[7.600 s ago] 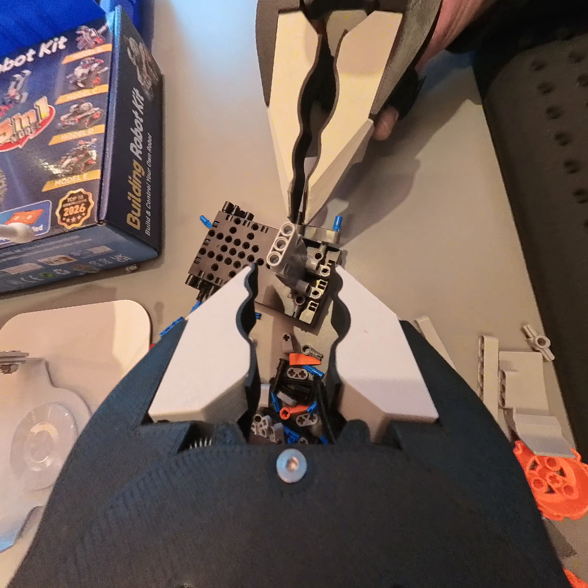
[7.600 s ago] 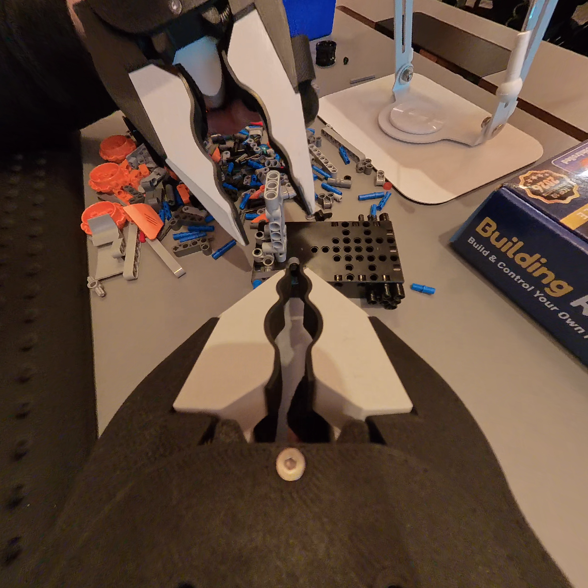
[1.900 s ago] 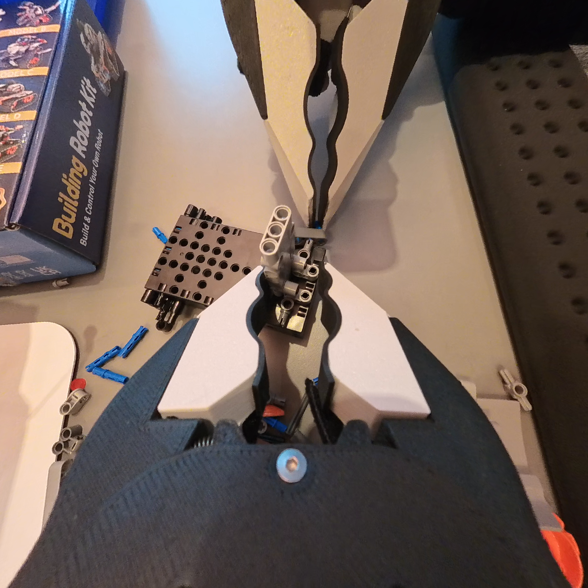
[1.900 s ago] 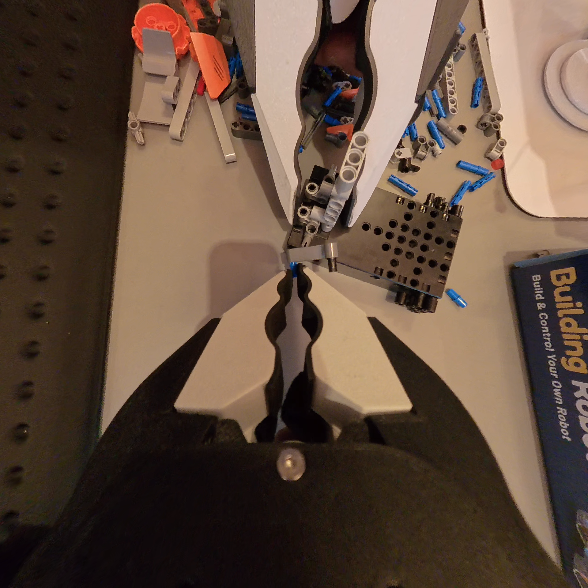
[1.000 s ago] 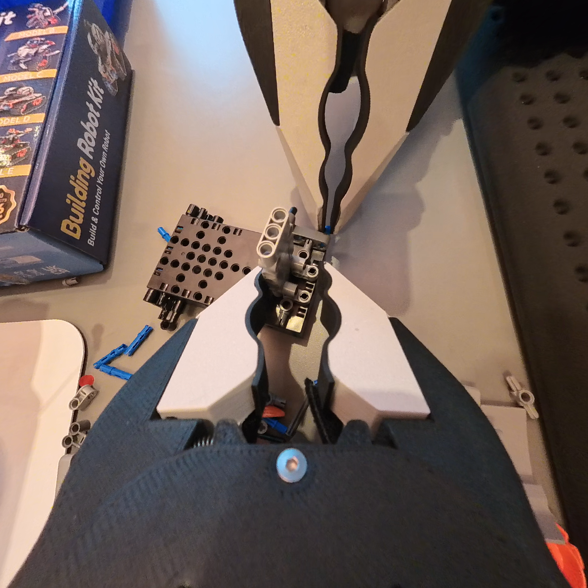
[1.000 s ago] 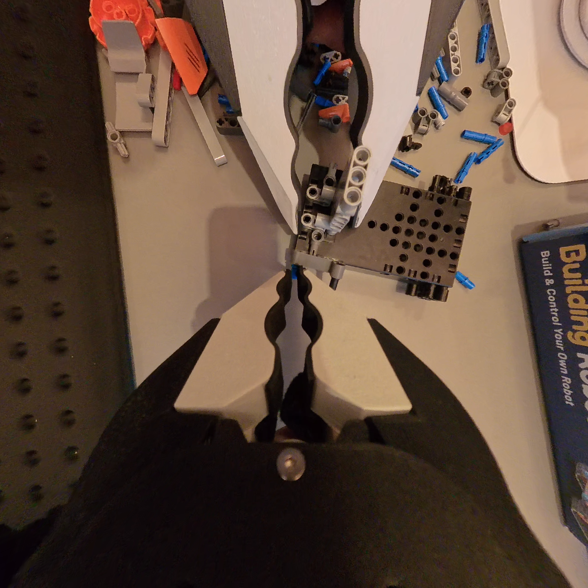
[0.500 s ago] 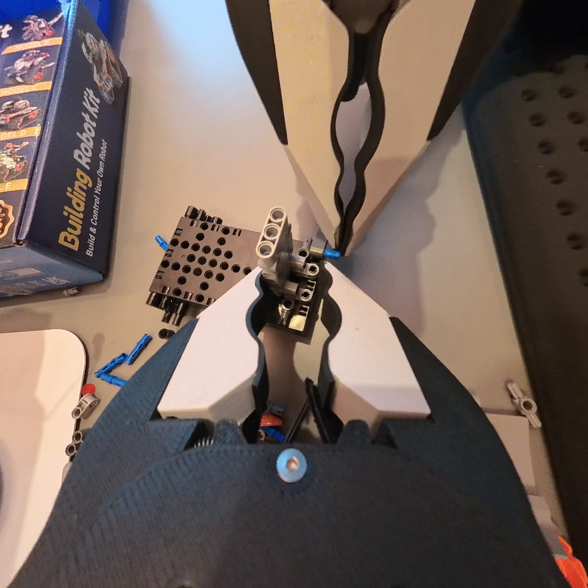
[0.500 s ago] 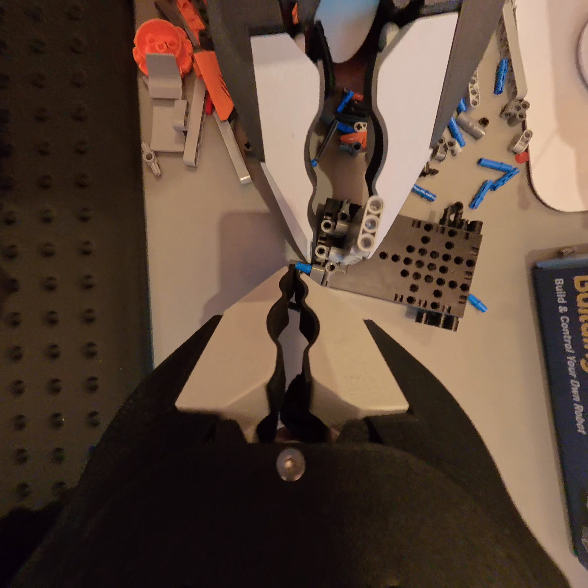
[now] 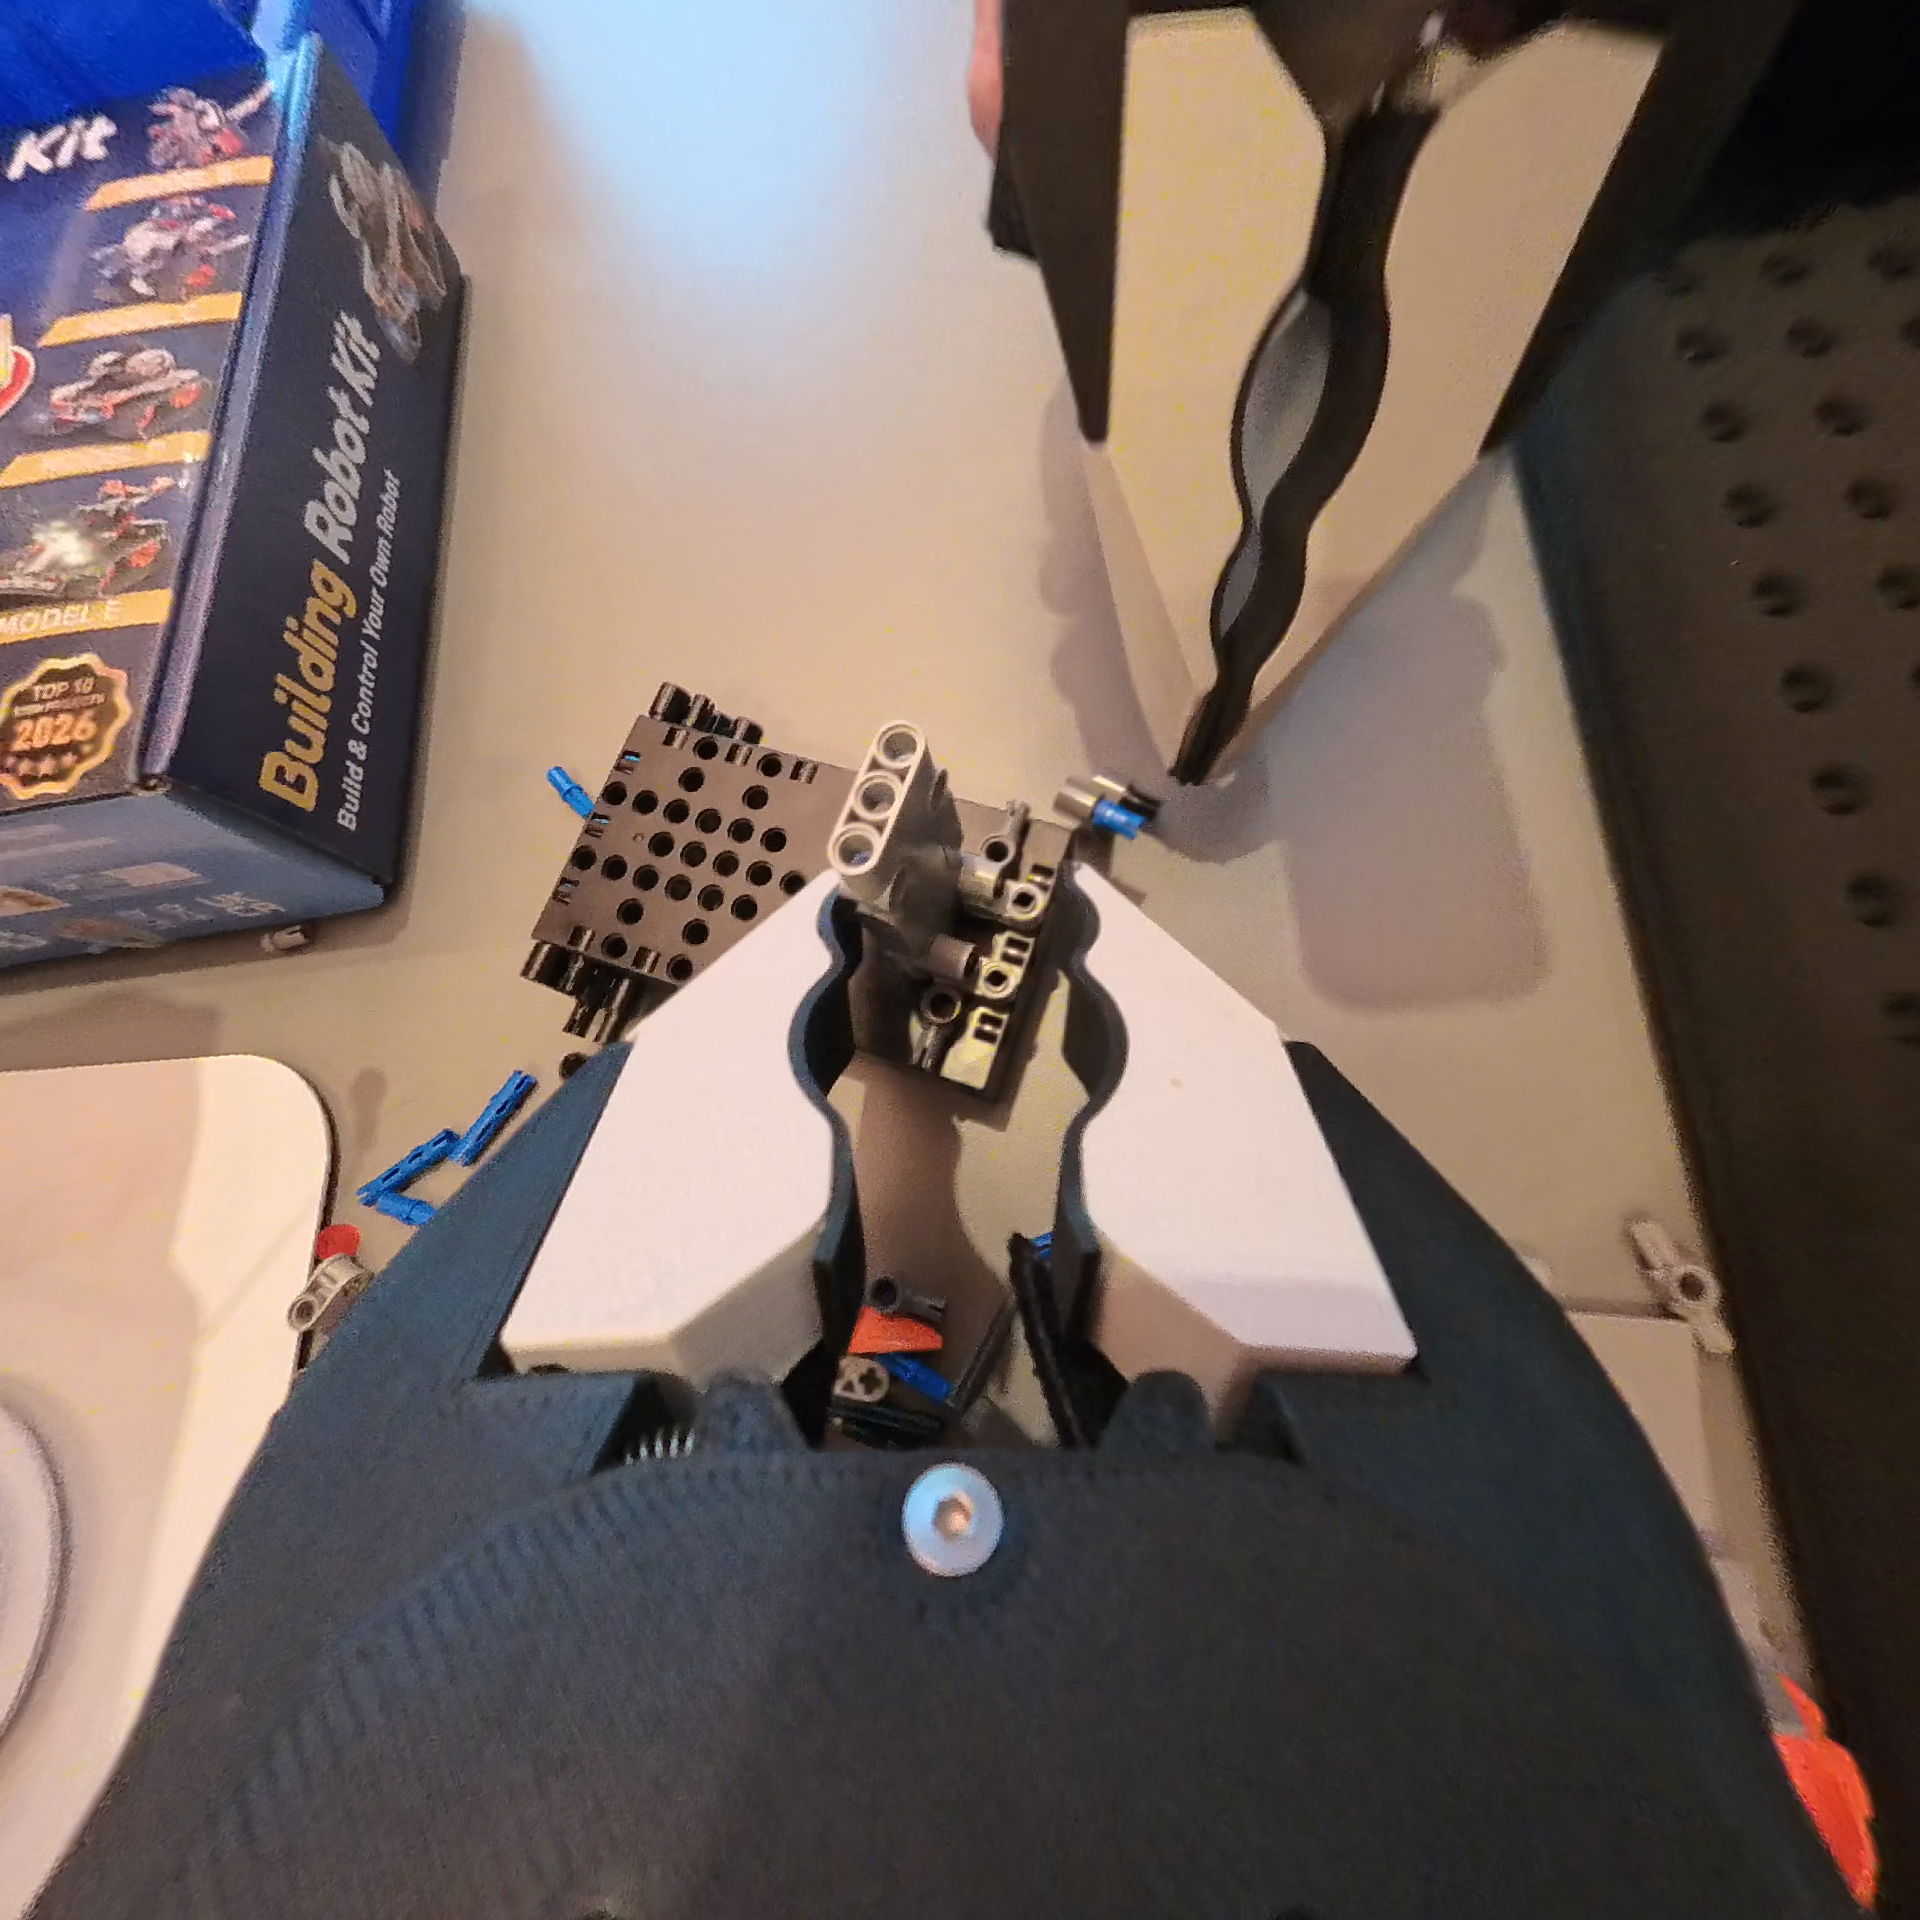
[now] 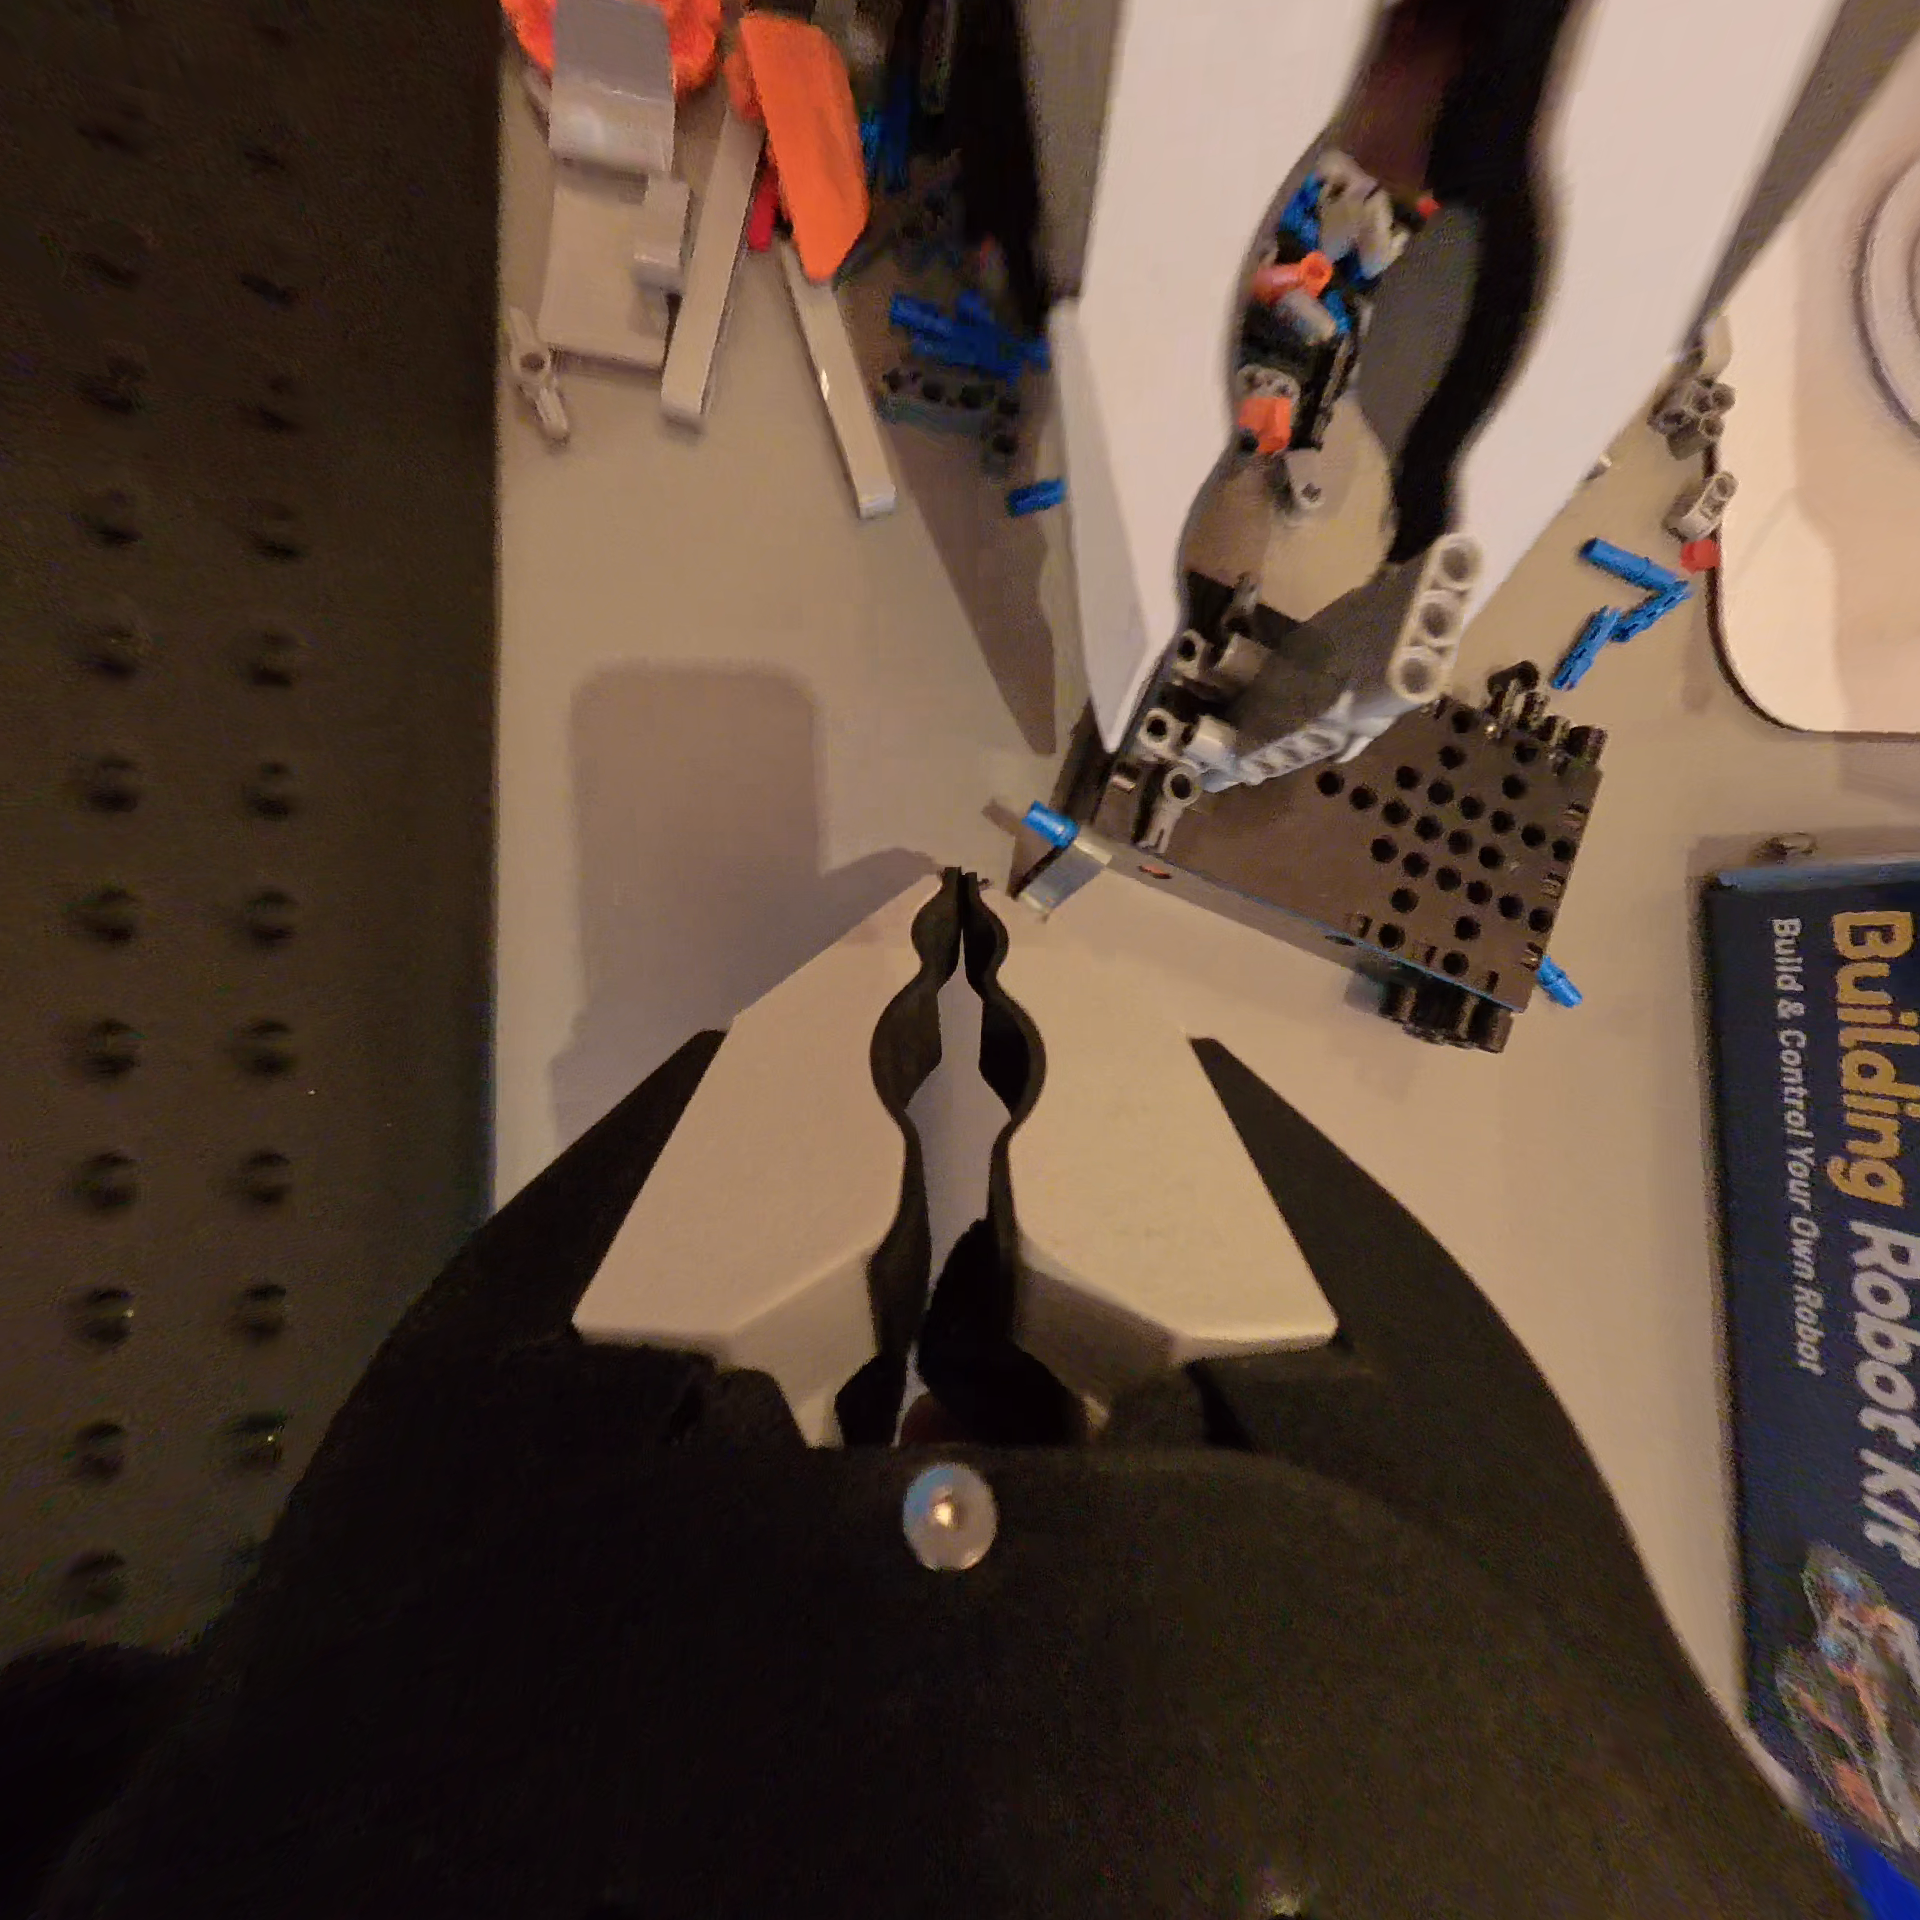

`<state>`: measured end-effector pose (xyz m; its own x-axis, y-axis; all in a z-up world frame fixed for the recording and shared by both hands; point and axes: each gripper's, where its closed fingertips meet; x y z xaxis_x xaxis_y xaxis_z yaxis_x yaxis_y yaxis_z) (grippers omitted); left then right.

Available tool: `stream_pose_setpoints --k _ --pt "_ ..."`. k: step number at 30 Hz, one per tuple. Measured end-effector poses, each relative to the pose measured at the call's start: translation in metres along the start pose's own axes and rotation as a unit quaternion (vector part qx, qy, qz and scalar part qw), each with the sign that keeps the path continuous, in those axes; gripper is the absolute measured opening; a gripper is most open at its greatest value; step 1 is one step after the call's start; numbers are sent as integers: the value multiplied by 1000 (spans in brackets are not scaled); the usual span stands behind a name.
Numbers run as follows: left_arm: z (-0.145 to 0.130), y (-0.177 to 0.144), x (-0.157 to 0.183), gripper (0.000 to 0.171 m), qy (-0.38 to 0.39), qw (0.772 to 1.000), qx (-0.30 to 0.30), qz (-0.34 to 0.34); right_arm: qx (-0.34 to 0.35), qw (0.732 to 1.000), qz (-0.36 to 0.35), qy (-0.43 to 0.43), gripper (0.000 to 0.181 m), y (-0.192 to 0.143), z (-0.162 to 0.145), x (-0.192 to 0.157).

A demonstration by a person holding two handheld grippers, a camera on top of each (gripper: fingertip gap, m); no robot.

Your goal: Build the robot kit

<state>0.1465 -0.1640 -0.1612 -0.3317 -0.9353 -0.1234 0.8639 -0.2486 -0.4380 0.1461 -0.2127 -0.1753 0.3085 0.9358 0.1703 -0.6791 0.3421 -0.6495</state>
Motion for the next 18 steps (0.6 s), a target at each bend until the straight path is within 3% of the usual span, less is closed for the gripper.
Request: stream_pose_setpoints --k 4,7,11,14,18 --pt "-2 -1 4 34 9 1000 -8 -8 -29 1000 11 -5 0 6 -11 -15" --pt "-5 -1 7 29 4 1000 -16 -18 1 997 -21 70 0 4 -4 -8" --pt "-5 -1 7 29 4 1000 -20 -18 29 980 -85 178 20 1 -1 6" --pt "-5 -1 7 28 1 1000 -21 -18 67 954 -112 269 12 4 6 11" --pt "-5 -1 7 28 0 1000 -20 -16 57 942 -144 297 18 2 7 8"
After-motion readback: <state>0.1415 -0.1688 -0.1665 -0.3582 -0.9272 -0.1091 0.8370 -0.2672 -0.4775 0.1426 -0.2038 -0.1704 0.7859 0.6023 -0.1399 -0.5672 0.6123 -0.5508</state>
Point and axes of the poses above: each gripper's, where its closed fingertips meet, y out along the fingers, z out of its top, x = y × z across the jaws, and after that the axes turned 15 degrees about x, right-handed
